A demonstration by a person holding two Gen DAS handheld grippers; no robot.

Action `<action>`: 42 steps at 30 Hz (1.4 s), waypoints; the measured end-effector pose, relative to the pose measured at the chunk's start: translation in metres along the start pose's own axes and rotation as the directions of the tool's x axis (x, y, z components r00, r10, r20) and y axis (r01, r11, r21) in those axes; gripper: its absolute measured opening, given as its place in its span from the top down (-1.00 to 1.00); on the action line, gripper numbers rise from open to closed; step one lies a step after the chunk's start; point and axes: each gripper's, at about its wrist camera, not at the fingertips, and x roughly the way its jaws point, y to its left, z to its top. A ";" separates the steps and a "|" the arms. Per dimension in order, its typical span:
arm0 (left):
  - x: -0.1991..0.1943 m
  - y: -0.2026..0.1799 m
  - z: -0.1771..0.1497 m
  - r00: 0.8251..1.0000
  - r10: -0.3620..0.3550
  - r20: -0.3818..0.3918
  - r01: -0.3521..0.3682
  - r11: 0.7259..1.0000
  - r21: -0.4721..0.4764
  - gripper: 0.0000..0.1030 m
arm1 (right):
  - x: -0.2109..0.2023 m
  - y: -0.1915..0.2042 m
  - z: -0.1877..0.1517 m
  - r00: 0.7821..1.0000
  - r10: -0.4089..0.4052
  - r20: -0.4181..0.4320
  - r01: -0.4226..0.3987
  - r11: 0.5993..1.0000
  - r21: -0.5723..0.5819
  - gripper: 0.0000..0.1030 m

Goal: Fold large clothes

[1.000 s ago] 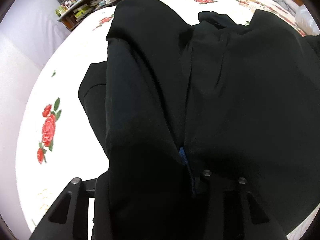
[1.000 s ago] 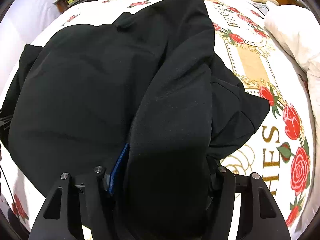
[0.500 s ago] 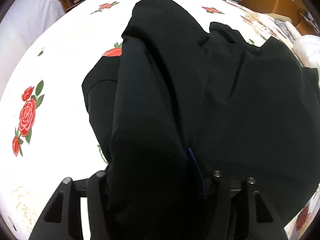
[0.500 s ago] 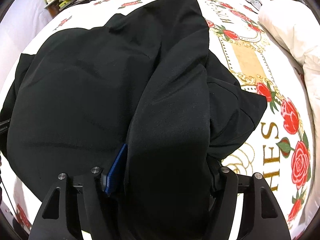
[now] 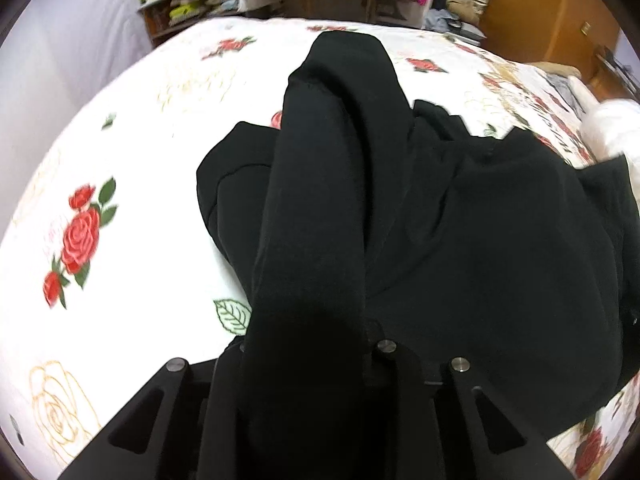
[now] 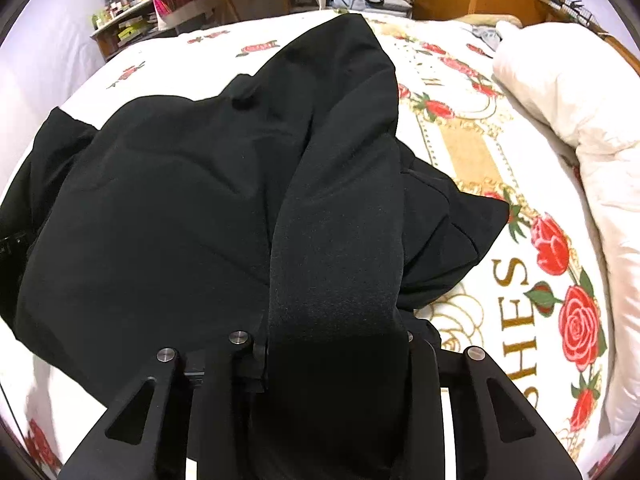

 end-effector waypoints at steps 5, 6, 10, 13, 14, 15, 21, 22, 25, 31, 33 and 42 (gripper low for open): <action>-0.020 0.009 0.003 0.999 -0.033 0.036 0.033 0.999 -0.003 0.58 | -0.023 0.007 -0.007 0.998 -0.005 0.063 0.005 1.000 0.002 0.41; -0.025 0.010 0.003 0.999 -0.033 0.041 0.033 0.999 -0.001 0.59 | -0.028 0.007 -0.007 0.997 -0.007 0.075 0.007 1.000 0.000 0.41; -0.038 0.014 0.007 0.996 -0.060 0.069 0.061 0.998 -0.020 0.59 | -0.043 0.009 -0.006 0.993 0.000 0.118 0.000 1.000 0.004 0.42; -0.050 0.016 0.011 0.992 -0.085 0.094 0.089 0.995 -0.043 0.59 | -0.058 0.011 -0.007 0.988 0.013 0.154 -0.014 1.000 0.005 0.43; -0.052 0.014 0.015 0.990 -0.089 0.105 0.095 0.994 -0.046 0.59 | -0.064 0.013 -0.008 0.986 0.014 0.169 -0.014 1.000 0.000 0.43; -0.058 0.018 0.015 0.989 -0.093 0.116 0.099 0.994 -0.047 0.60 | -0.069 0.015 -0.007 0.983 0.017 0.181 -0.016 1.000 -0.004 0.43; -0.084 0.021 0.020 0.980 -0.124 0.157 0.132 0.990 -0.043 0.60 | -0.099 0.016 0.005 0.969 0.040 0.243 -0.043 0.999 0.005 0.43; -0.085 0.025 0.020 0.978 -0.131 0.159 0.140 0.989 -0.044 0.60 | -0.105 0.017 0.004 0.966 0.041 0.255 -0.043 0.999 0.002 0.43; -0.095 0.031 0.014 0.974 -0.145 0.175 0.155 0.987 -0.048 0.60 | -0.118 0.021 0.000 0.959 0.044 0.279 -0.040 0.999 -0.020 0.43; -0.124 0.034 -0.006 0.965 -0.144 0.219 0.154 0.988 -0.028 0.60 | -0.153 0.027 -0.019 0.938 0.054 0.342 -0.048 0.999 -0.027 0.43; -0.134 0.034 -0.014 0.960 -0.165 0.225 0.176 0.984 -0.027 0.60 | -0.161 0.029 -0.028 0.930 0.041 0.366 -0.028 0.999 -0.042 0.43; -0.167 0.040 -0.083 0.960 -0.186 0.209 0.192 0.981 -0.009 0.60 | -0.202 0.017 -0.099 0.928 0.076 0.364 -0.086 0.996 0.010 0.43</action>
